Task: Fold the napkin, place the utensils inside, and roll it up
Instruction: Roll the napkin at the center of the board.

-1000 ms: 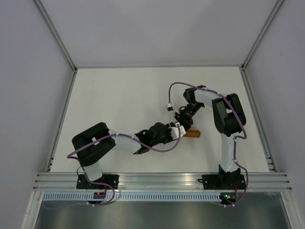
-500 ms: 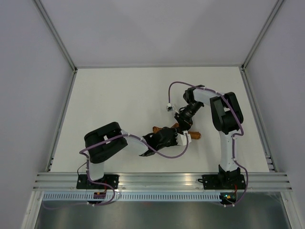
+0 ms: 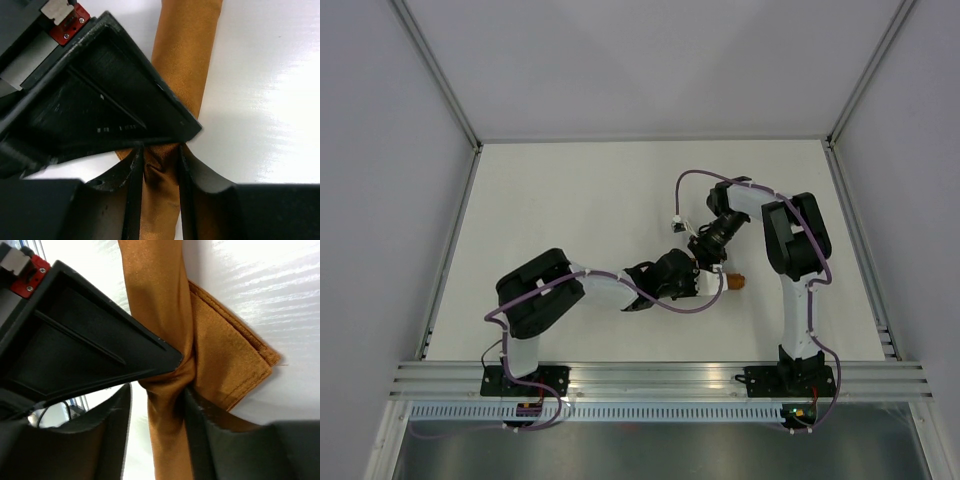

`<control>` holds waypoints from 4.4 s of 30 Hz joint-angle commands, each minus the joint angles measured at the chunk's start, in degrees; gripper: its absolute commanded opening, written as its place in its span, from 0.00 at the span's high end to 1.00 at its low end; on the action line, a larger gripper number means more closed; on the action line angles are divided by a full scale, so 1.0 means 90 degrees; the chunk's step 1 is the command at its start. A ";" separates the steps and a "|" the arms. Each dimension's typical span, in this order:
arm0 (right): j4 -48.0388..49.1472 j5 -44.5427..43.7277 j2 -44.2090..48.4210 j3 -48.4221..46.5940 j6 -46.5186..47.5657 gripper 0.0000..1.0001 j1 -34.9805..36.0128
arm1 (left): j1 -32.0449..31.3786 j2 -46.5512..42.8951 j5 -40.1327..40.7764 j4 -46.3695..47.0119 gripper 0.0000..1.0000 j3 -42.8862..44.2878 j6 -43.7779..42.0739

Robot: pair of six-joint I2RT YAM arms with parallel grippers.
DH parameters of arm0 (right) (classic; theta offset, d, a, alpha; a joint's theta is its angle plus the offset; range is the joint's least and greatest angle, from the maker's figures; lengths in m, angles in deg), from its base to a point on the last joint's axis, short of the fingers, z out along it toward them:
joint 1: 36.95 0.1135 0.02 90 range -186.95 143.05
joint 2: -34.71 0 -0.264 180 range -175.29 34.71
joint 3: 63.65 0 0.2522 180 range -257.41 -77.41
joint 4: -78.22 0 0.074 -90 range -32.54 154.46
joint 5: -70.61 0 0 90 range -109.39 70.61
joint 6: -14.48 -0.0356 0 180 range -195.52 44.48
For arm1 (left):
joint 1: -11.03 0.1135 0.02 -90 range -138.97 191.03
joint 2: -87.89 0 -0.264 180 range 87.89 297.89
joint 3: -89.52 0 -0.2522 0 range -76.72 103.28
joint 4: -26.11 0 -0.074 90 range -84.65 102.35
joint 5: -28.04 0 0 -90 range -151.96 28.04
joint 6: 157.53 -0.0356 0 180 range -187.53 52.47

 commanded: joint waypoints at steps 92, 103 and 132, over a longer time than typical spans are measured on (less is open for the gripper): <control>0.3947 -0.1950 0.3666 0.3933 -0.0515 0.70 0.1082 | 0.2963 -0.1386 -0.2501 -0.0657 0.65 0.0671 0.3984; 0.1808 -0.1284 0.1564 0.1841 0.0276 0.69 0.0349 | 0.2233 -0.2747 -0.1046 0.2315 0.62 -0.2212 0.3325; 0.0372 -0.0962 -0.0468 -0.0142 0.0706 0.69 -0.0022 | -0.0289 -0.0199 0.1174 0.2053 0.45 -0.1081 -0.0701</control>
